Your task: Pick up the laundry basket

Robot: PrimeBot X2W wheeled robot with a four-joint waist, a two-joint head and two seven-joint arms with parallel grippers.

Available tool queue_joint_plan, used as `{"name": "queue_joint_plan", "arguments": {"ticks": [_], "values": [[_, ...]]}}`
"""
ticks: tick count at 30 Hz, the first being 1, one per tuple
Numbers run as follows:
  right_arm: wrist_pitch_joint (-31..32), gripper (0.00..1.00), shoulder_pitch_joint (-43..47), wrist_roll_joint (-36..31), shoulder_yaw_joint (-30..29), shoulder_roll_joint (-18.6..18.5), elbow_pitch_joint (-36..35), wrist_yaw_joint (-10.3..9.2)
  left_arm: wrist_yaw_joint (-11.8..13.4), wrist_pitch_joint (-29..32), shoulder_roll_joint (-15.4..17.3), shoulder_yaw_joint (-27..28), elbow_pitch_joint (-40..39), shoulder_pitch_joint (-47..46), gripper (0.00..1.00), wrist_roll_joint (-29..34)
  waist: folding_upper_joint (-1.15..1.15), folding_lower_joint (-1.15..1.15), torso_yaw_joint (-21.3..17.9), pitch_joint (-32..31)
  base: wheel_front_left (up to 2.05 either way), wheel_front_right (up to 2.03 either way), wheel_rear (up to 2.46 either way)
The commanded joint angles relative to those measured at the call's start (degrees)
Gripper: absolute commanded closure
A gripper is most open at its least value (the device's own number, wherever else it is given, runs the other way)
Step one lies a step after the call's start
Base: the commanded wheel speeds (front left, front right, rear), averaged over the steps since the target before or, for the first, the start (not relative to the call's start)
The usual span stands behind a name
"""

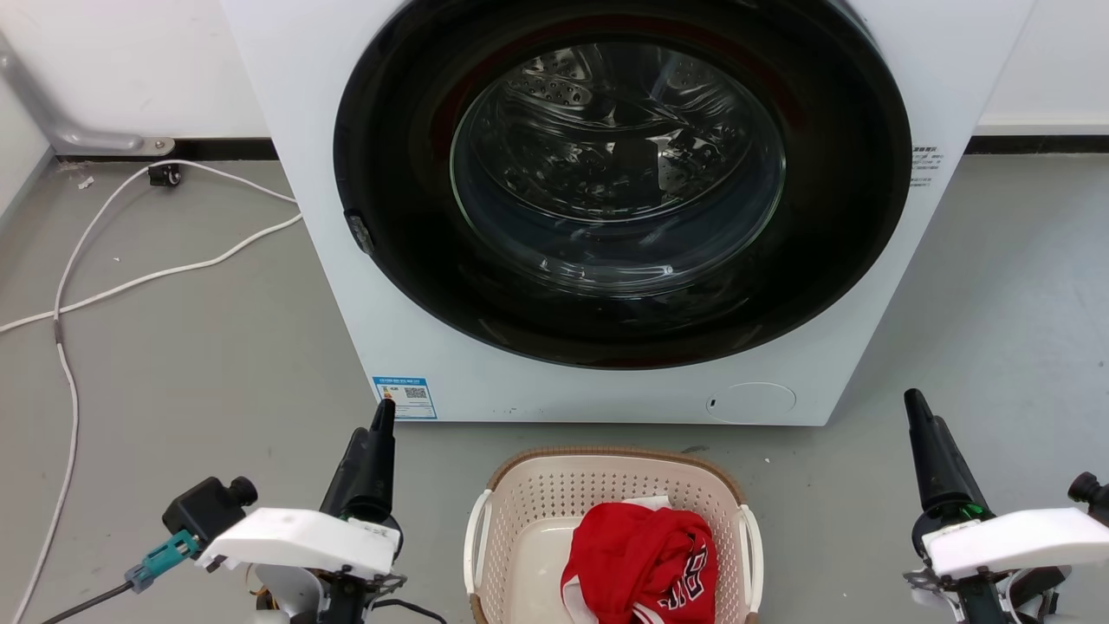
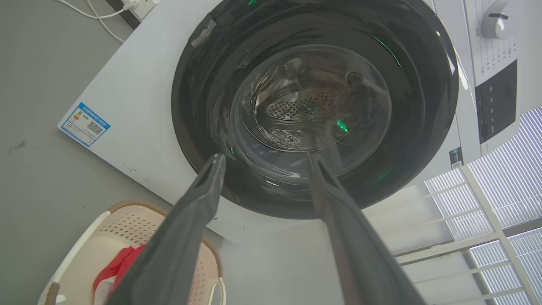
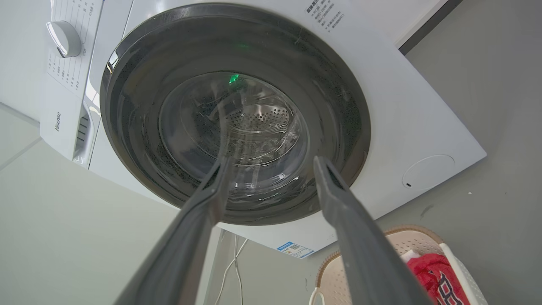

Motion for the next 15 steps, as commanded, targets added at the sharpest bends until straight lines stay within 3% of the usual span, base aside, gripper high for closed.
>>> {"name": "queue_joint_plan", "arguments": {"ticks": [1, 15], "values": [[-0.32, 0.0, -0.11, -1.92, 0.14, -0.05, -1.34, 0.06, 0.24, -0.48, 0.29, -0.38, -0.95, -1.44, 0.0, 1.79, 0.0, 0.0, 0.0, 0.0, 0.0, 0.0, 0.0], [0.06, 0.0, 1.46, -15.85, 0.75, 0.1, -3.91, 0.08, 1.14, -3.1, 0.88, -3.69, 0.14, -1.61, 0.0, 15.03, 0.0, 0.0, 0.06, -0.1, 0.0, 0.0, 0.0]]}}
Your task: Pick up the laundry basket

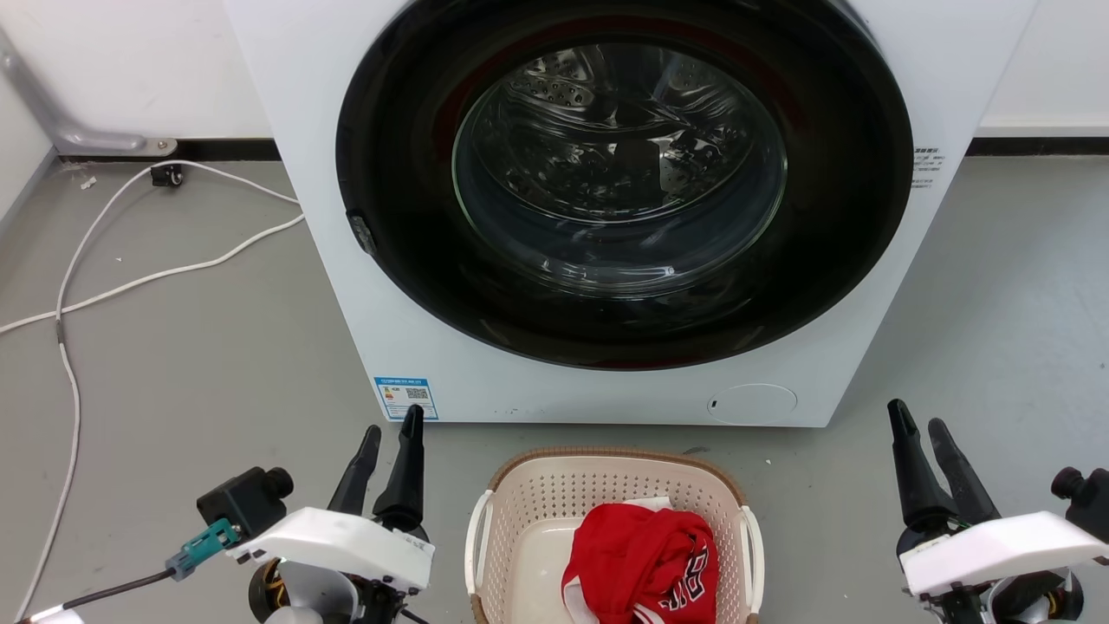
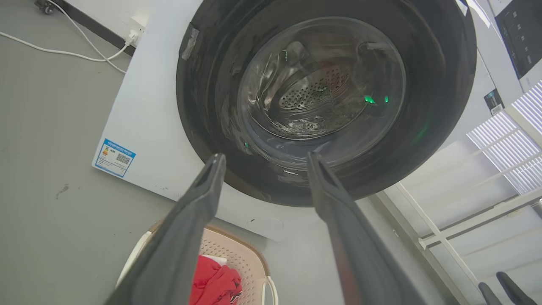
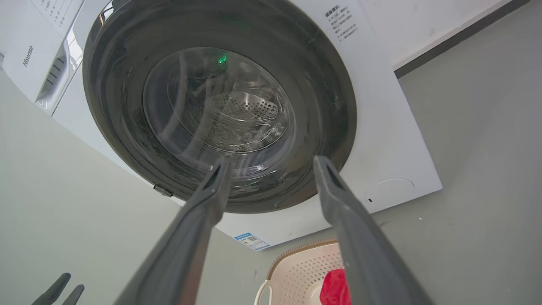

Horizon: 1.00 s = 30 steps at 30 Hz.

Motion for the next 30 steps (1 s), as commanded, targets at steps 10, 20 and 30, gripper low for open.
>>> {"name": "queue_joint_plan", "arguments": {"ticks": [10, 20, 30], "values": [[0.46, 0.0, 0.76, -9.43, -0.04, 0.11, -2.13, 0.09, 1.33, -1.93, 0.59, -1.8, -0.58, -1.56, 0.0, 8.53, 0.0, 0.0, -0.04, 0.13, 0.0, 0.0, 0.0], [0.21, 0.0, 1.72, -16.42, -0.01, 0.17, -3.36, 0.1, 2.35, -3.46, 0.66, -3.3, -0.28, -1.53, 0.0, 15.16, 0.0, 0.0, 0.03, 0.01, 0.0, 0.0, 0.0], [0.06, 0.0, 2.37, -20.91, 0.52, 0.22, -4.07, 0.11, 3.29, -4.82, 0.53, -4.62, -0.3, -0.93, 0.0, 20.86, 0.0, 0.0, 0.09, 0.03, 0.0, 0.0, 0.0]]}}
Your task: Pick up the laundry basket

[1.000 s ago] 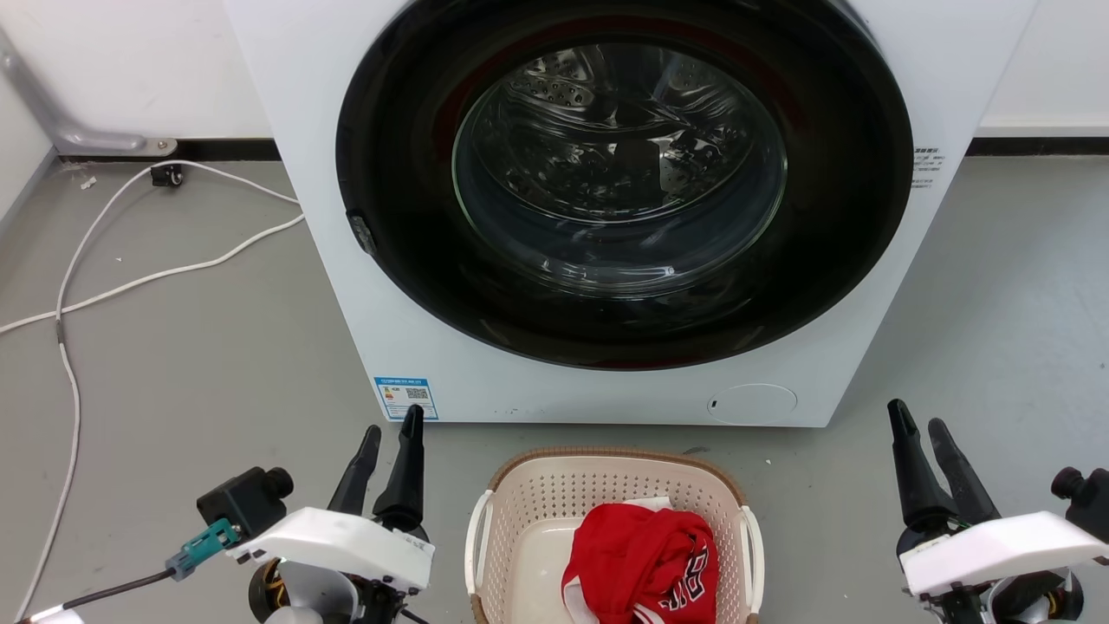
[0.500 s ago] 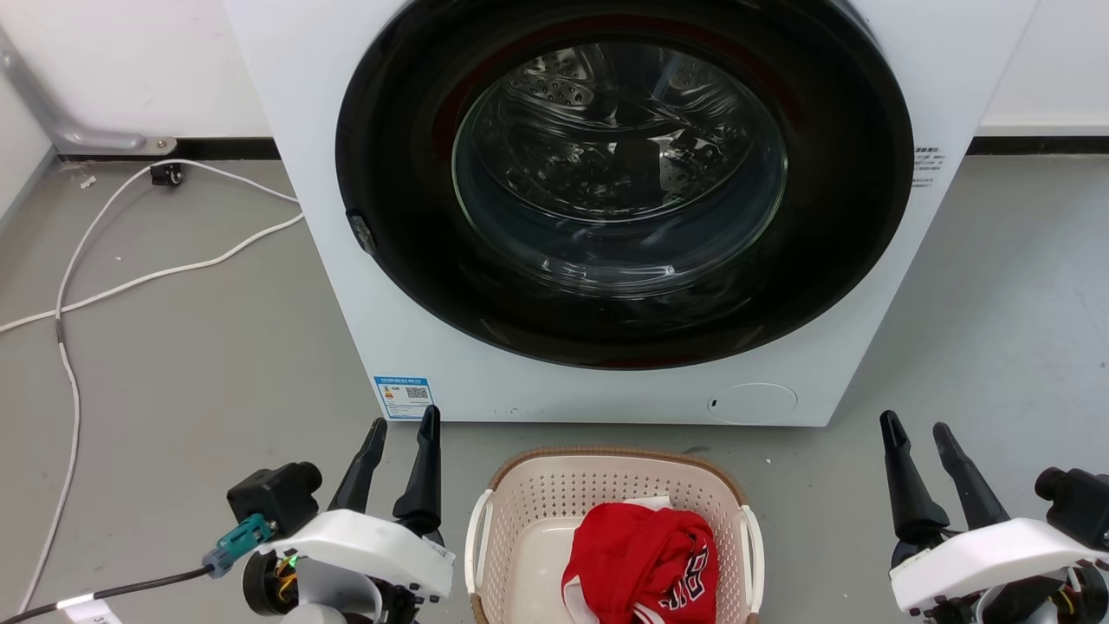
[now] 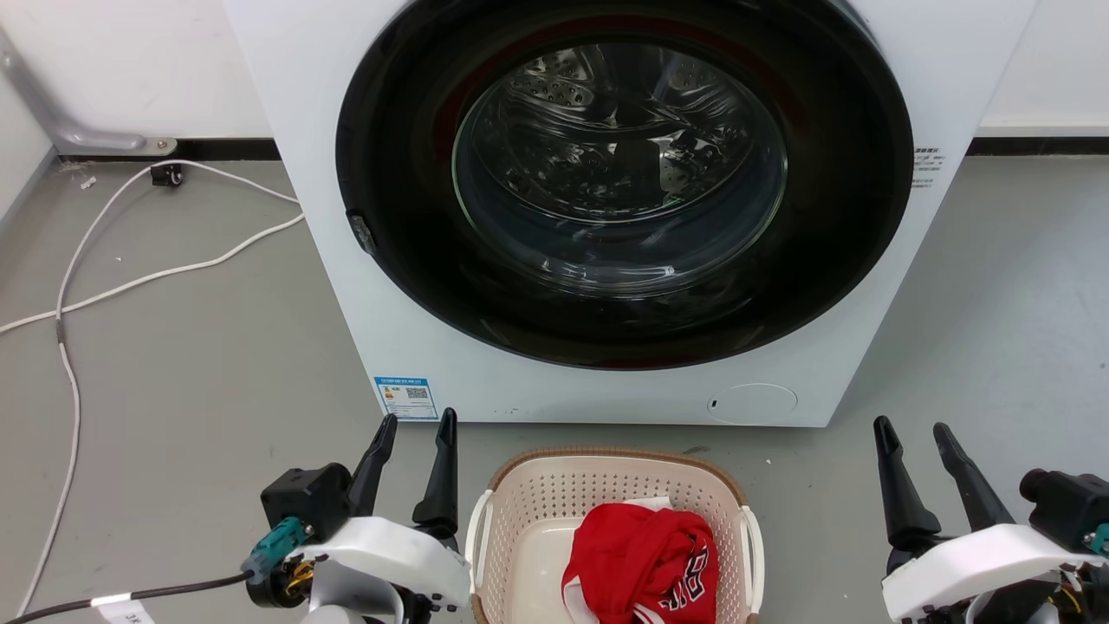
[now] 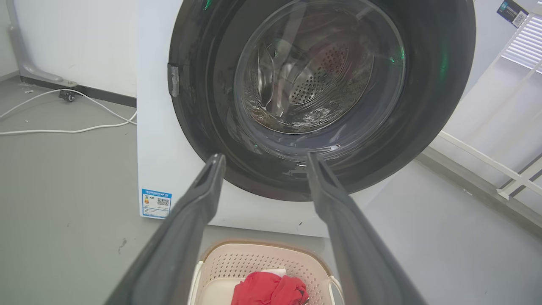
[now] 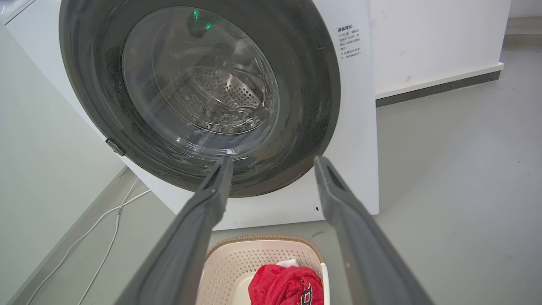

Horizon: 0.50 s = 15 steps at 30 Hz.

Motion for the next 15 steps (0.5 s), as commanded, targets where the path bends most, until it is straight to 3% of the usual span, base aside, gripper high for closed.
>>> {"name": "queue_joint_plan", "arguments": {"ticks": [1, 15], "values": [[-0.27, 0.0, 0.21, -1.61, 0.11, 0.09, -0.87, 0.1, 0.34, -0.43, 0.12, -0.25, -0.45, -0.62, 0.0, 1.57, 0.0, 0.0, 0.02, 0.0, 0.0, 0.0, 0.0], [-1.54, 0.0, 1.19, -8.64, 0.29, 0.15, -1.49, 0.12, 1.48, -2.25, 0.07, -1.85, 0.12, -0.22, 0.0, 9.19, 0.0, 0.0, 0.1, -0.13, 0.0, 0.0, 0.0]]}}
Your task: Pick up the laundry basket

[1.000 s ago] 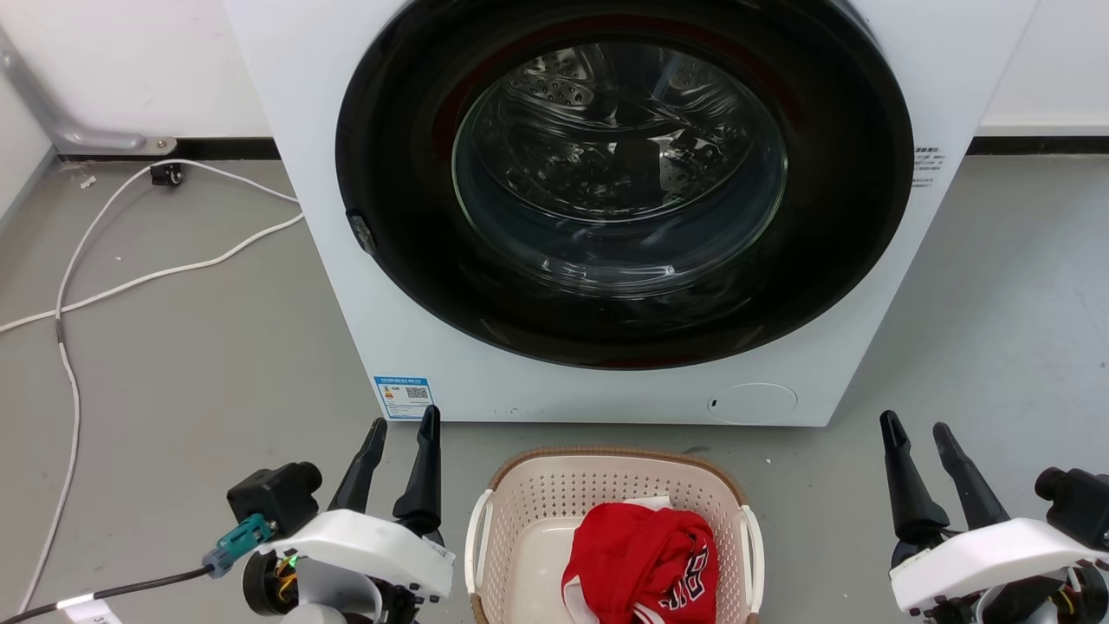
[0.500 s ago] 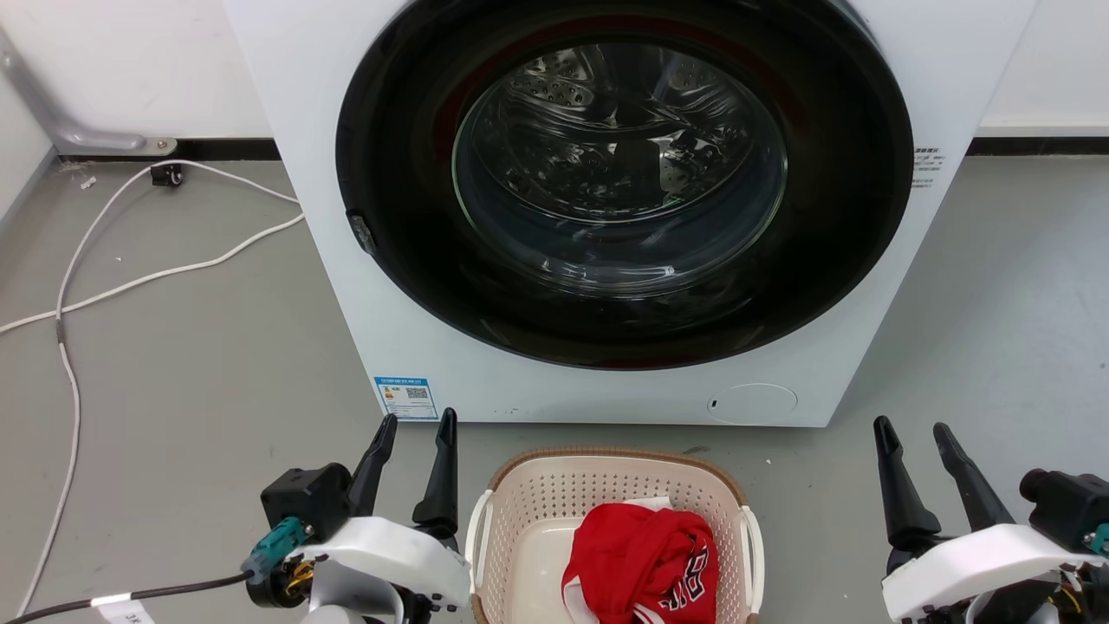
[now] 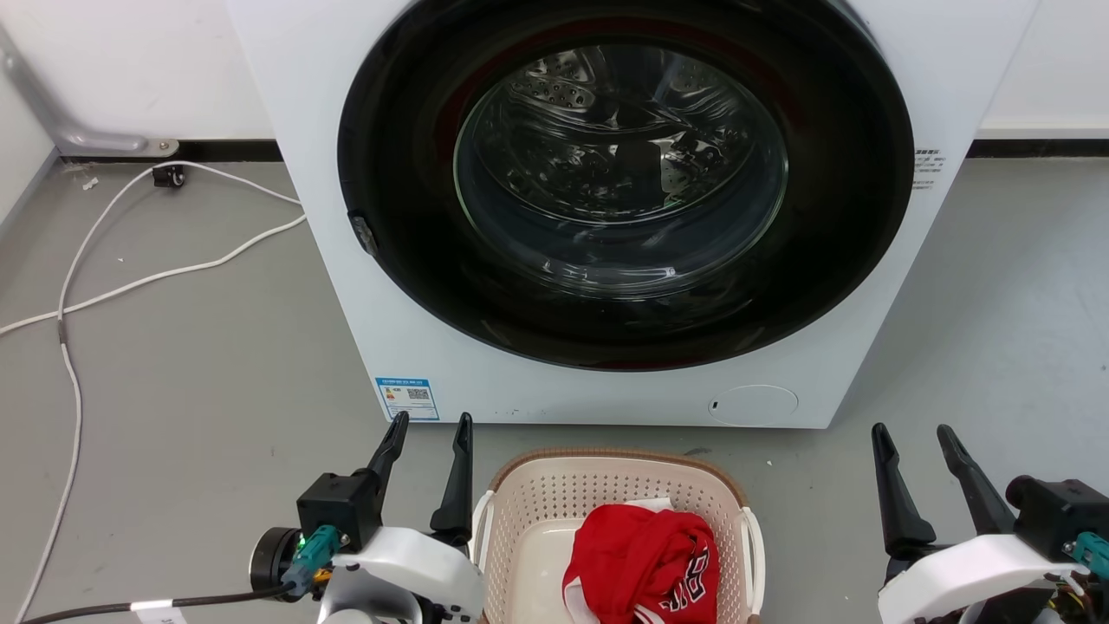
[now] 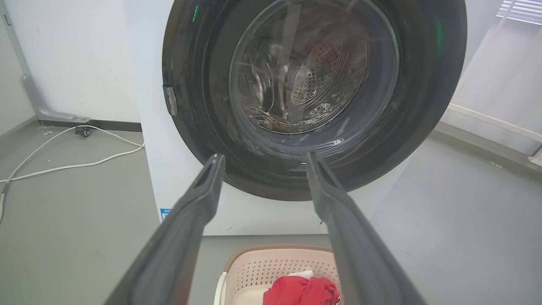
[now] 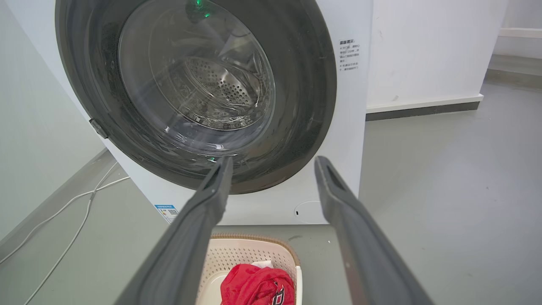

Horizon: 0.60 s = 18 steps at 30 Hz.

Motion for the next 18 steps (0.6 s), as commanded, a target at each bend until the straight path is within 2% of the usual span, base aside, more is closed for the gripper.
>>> {"name": "queue_joint_plan", "arguments": {"ticks": [1, 18], "values": [[-0.43, 0.0, 0.32, -1.49, 0.01, 0.12, -0.55, 0.11, 0.31, -0.45, 0.05, -0.22, -0.15, -0.26, 0.0, 1.29, 0.0, 0.0, 0.05, 0.02, 0.0, 0.0, 0.0], [-2.12, 0.0, 1.12, -7.49, 0.16, 0.19, -0.9, 0.06, 1.37, -2.27, -0.06, -1.39, 0.74, -0.31, 0.0, 8.33, 0.0, 0.0, 0.39, 0.03, 0.0, 0.0, 0.0]]}}
